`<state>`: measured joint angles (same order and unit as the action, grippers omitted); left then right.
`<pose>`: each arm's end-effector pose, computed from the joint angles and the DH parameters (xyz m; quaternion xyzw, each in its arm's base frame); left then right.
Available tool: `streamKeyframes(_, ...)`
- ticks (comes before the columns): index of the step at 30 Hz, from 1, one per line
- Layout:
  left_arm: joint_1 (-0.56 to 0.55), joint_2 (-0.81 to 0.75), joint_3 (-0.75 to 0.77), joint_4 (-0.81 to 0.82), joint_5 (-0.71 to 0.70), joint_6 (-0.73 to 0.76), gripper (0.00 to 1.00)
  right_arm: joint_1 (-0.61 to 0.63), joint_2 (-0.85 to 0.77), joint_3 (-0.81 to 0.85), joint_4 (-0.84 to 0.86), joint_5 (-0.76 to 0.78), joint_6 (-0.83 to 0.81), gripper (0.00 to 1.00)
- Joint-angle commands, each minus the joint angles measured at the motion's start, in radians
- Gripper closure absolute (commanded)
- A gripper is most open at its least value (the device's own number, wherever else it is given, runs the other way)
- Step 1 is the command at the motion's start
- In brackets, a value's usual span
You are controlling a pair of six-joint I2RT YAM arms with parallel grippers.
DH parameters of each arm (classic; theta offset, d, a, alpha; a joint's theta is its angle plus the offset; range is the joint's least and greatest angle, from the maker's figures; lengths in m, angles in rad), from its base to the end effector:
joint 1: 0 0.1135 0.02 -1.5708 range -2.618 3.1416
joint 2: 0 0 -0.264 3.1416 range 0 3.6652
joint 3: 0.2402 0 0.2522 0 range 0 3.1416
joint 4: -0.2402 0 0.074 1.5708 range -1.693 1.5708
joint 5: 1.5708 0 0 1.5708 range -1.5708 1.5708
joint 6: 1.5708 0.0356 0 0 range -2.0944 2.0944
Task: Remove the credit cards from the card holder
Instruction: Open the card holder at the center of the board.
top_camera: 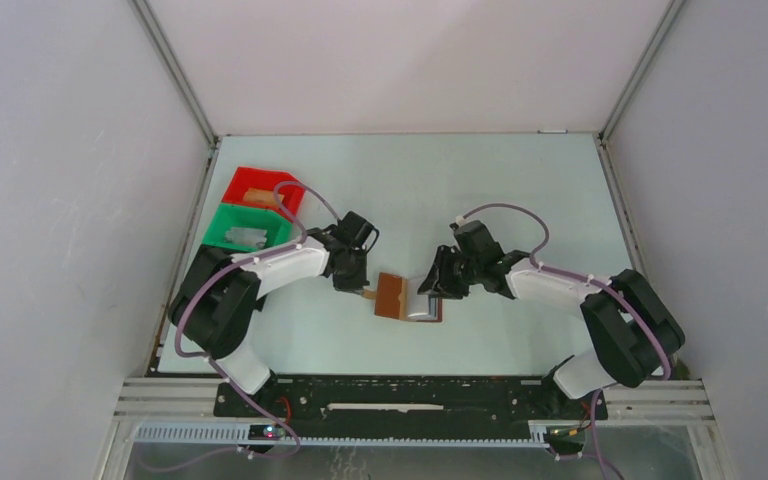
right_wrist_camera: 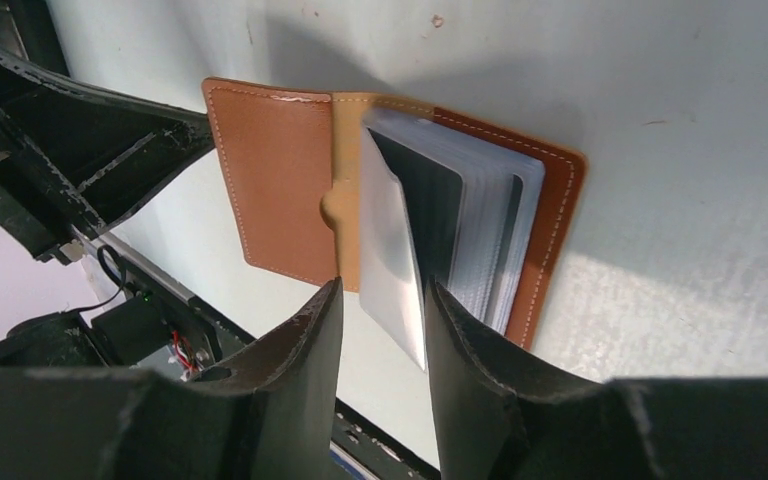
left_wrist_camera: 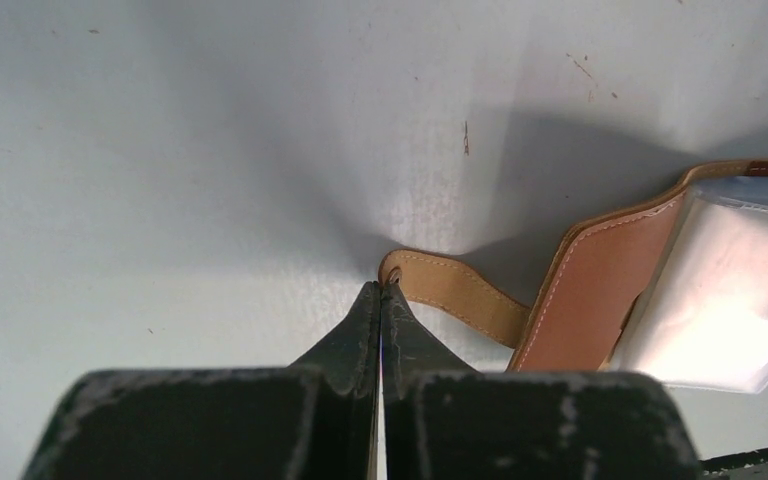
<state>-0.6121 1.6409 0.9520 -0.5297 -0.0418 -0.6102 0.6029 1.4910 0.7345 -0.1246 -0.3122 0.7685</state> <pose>0.2493 -0.1732 0.1646 -0.0027 0.9843 -0.0837 0.1553 0.2301 0.1717 0.1689 0.0245 0.9308 0.3247 0.1658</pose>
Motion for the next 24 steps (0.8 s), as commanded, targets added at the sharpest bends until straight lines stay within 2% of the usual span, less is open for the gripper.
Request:
streamKeyframes(1,0.008,-0.016,0.012,0.008,-0.017,0.033,1.0,0.026,-0.01,0.022,0.052,0.007,0.033,0.56)
streamKeyframes(11,0.008,-0.031,-0.005,0.013,-0.001,0.046,1.0,0.075,0.029,0.022,0.115,-0.035,0.064,0.59)
streamKeyframes(17,0.01,-0.07,0.001,-0.005,0.048,0.05,0.99,0.113,0.021,0.026,0.222,-0.065,0.098,0.57)
streamKeyframes(19,0.009,-0.098,-0.002,-0.007,0.071,0.052,0.87,0.124,0.037,0.043,0.229,-0.067,0.105,0.55)
streamKeyframes(21,0.01,-0.124,0.013,-0.038,0.047,0.066,0.67,0.134,0.067,0.068,0.226,-0.065,0.104,0.53)
streamKeyframes(22,0.013,-0.14,0.022,-0.066,0.013,0.076,0.62,0.136,0.082,0.078,0.229,-0.065,0.105,0.53)
streamKeyframes(24,0.018,-0.177,0.051,-0.131,-0.076,0.092,0.6,0.136,0.118,0.092,0.239,-0.064,0.117,0.54)
